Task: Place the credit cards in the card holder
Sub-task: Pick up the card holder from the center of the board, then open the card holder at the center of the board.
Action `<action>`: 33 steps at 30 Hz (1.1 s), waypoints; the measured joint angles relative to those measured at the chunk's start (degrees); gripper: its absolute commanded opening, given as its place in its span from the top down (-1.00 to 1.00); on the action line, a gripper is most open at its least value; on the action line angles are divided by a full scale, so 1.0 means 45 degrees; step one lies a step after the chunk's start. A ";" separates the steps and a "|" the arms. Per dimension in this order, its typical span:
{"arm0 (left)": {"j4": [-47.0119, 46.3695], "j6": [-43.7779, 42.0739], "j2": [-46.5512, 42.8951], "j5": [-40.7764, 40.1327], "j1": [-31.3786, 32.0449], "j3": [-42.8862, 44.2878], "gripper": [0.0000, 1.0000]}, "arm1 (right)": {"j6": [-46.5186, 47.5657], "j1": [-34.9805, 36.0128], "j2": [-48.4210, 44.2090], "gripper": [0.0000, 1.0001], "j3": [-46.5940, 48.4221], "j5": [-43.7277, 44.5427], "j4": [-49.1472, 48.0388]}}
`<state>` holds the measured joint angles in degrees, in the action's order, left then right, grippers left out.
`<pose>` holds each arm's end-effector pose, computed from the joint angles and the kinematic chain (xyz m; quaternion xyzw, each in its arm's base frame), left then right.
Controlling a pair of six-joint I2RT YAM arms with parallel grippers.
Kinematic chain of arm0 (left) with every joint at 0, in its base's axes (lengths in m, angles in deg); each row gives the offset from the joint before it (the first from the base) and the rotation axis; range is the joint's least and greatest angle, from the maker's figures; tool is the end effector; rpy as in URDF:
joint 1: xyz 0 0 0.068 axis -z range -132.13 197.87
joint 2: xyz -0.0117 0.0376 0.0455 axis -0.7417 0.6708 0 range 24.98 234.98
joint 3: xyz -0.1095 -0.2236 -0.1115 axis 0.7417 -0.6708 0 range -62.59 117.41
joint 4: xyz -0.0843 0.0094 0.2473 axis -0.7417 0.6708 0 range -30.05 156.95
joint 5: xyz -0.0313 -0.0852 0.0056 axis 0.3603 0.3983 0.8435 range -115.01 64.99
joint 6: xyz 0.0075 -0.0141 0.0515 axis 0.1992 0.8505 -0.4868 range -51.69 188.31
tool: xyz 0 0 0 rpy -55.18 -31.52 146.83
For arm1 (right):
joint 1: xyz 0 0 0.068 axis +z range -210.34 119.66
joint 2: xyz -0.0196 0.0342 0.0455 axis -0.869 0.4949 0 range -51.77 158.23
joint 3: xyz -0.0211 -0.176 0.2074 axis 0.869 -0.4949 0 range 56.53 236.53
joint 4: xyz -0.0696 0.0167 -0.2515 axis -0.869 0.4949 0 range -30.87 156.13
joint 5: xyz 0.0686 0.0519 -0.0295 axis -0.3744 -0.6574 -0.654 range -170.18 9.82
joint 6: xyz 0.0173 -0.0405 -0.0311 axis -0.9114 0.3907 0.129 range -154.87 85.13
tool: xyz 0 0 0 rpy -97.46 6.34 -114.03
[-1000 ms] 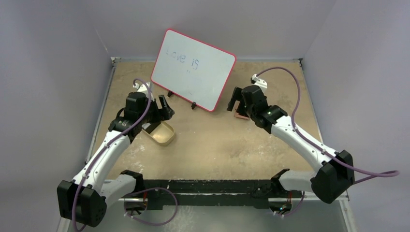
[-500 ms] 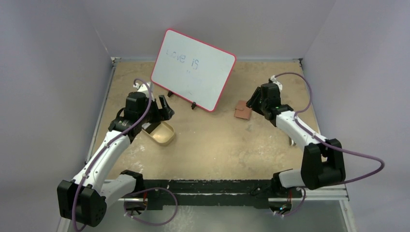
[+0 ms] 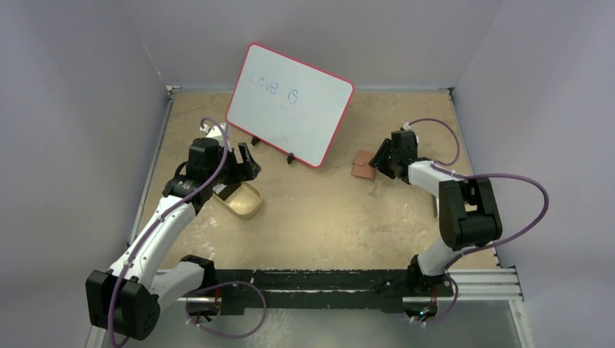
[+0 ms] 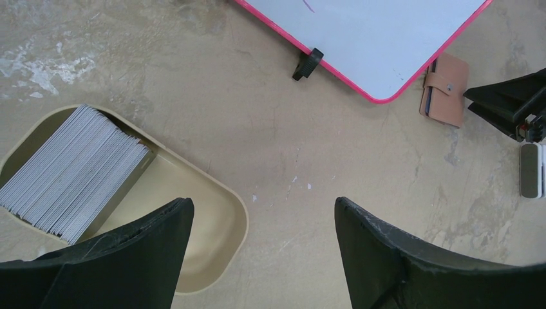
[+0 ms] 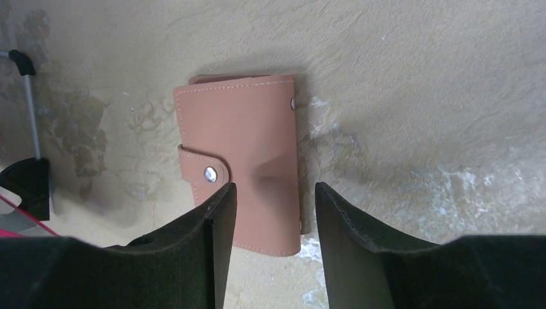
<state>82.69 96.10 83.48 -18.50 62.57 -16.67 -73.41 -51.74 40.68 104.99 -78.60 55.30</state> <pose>0.2151 -0.0606 0.2805 -0.0753 0.8841 -0.2131 0.4090 0.3295 0.0489 0.1796 0.2399 0.8745 0.1571 0.3913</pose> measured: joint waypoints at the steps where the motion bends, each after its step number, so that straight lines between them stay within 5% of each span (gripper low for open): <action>1: 0.0000 0.0000 0.0000 -0.0029 0.0005 0.0005 -0.59 | 0.0000 -0.0005 0.0136 0.01 0.0000 -0.0058 -0.0121; 6: 0.0000 0.0000 0.0010 -0.0136 0.0024 0.0000 -0.58 | 0.0005 -0.0010 0.0816 0.24 -0.0005 -0.0534 -0.0733; 12: 0.0000 0.0000 0.0141 -0.0209 0.0024 0.0005 -0.53 | 0.0034 -0.0010 0.0918 0.97 -0.0369 -0.0971 -0.1501; 24: 0.0000 0.0063 0.0578 0.0845 0.0073 0.0068 0.06 | 0.0777 0.0219 -0.2021 1.00 -0.1156 -0.1608 -0.0651; 33: -0.0447 0.0797 0.1365 0.0991 0.1477 0.1112 0.10 | -0.0112 0.2943 -0.4945 1.00 -0.1345 -0.1695 0.0617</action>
<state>80.68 99.68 89.62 -14.05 69.22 -11.67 -73.92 -38.49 18.43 98.94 -86.22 58.07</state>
